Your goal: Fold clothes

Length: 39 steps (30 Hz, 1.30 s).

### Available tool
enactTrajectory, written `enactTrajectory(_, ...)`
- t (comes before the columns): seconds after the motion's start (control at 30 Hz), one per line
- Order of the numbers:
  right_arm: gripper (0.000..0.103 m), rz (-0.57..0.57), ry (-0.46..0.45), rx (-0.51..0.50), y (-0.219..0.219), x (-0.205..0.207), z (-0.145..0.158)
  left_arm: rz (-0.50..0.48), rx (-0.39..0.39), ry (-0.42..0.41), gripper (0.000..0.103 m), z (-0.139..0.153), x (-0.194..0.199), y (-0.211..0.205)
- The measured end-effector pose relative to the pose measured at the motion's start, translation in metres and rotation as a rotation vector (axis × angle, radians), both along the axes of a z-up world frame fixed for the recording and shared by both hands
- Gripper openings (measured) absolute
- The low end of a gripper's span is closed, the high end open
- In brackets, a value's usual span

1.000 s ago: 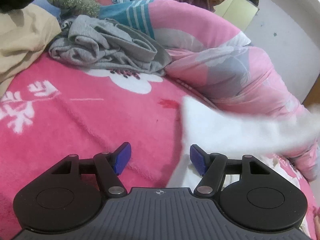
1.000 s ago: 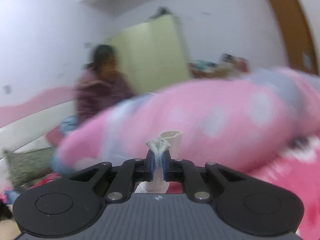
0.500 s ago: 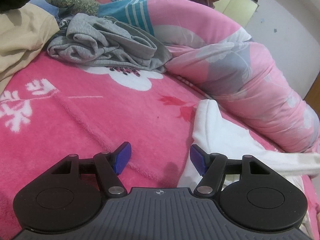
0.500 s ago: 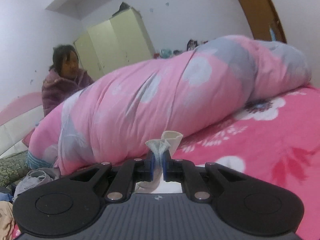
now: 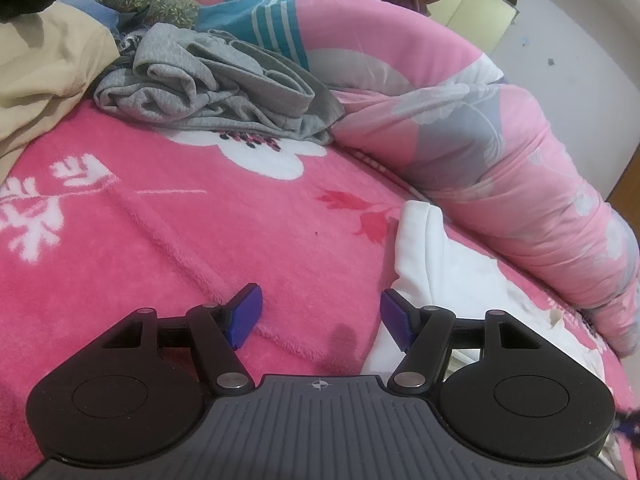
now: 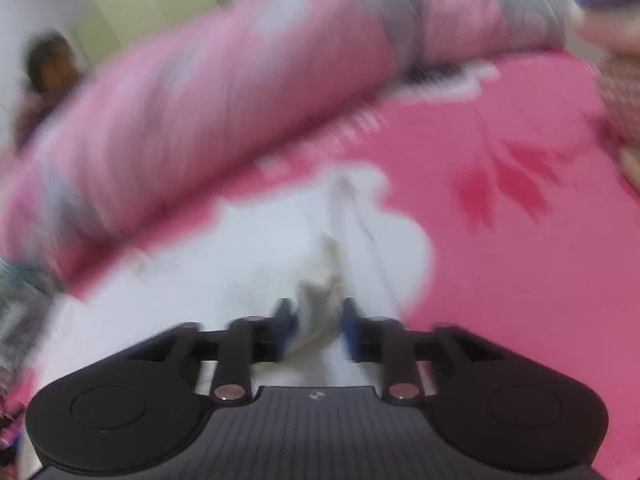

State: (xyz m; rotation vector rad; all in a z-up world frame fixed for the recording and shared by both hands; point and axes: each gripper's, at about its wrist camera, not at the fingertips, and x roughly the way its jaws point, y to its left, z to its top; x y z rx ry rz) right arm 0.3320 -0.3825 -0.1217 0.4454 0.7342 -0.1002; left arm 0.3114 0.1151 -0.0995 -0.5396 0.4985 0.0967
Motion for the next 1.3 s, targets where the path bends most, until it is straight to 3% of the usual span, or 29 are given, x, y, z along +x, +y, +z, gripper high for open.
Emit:
enactTrajectory(0.07,0.034,-0.034,-0.027,0.013,-0.008,-0.008,0.004,0.0,-0.003,-0.001,0.066,0.0,0.0,0.0)
enactTrajectory(0.17,0.035,-0.041,-0.089,-0.062,-0.002,-0.008,0.023,0.0,-0.004,0.0,0.066,0.0,0.0,0.0)
enactTrajectory(0.33,0.031,0.188,-0.15,-0.196,0.039,0.018,0.035,0.0,-0.004,0.0,0.066,0.0,0.0,0.0)
enactTrajectory(0.4,0.027,0.249,-0.132,-0.242,0.051,0.031,0.027,0.0,-0.005,0.002,0.066,-0.001,0.001,0.0)
enactTrajectory(0.47,0.025,0.219,-0.052,-0.289,0.051,0.048,0.001,0.002,-0.005,0.005,0.066,-0.001,0.001,0.0)
enactTrajectory(0.53,0.024,0.177,-0.055,-0.235,0.041,0.049,-0.011,0.009,0.004,0.013,0.066,-0.001,0.002,0.0)
enactTrajectory(0.6,0.025,0.132,-0.059,-0.229,0.044,0.044,0.001,0.032,0.018,0.02,0.065,0.0,-0.001,0.0)
enactTrajectory(0.7,0.024,0.156,-0.118,-0.401,0.091,0.036,0.034,0.049,0.027,0.028,0.064,0.0,-0.002,0.001)
enactTrajectory(0.77,0.024,0.281,-0.188,-0.432,0.137,0.034,0.057,0.056,0.043,0.035,0.064,0.001,-0.003,-0.001)
enactTrajectory(0.87,0.024,0.516,-0.219,-0.364,0.207,0.05,0.069,0.065,0.061,0.036,0.064,0.002,-0.006,-0.003)
enactTrajectory(0.97,0.024,0.72,-0.191,-0.254,0.272,0.08,0.06,0.091,0.078,0.044,0.061,0.002,-0.009,-0.003)
enactTrajectory(1.03,0.024,0.797,-0.119,-0.151,0.303,0.107,0.039,0.142,0.117,0.064,0.06,0.003,-0.012,-0.004)
enactTrajectory(1.1,0.023,0.731,-0.009,-0.26,0.325,0.133,0.006,0.181,0.114,0.08,0.06,0.003,-0.016,0.0)
enactTrajectory(1.17,0.021,0.69,-0.023,-0.342,0.328,0.146,-0.008,0.187,0.107,0.079,0.06,0.002,-0.019,0.003)
enactTrajectory(1.23,0.022,0.603,-0.04,-0.441,0.329,0.145,0.007,0.192,0.106,0.079,0.06,0.003,-0.022,0.005)
enactTrajectory(1.3,0.022,0.626,-0.096,-0.403,0.328,0.136,0.026,0.196,0.109,0.08,0.06,0.003,-0.022,0.004)
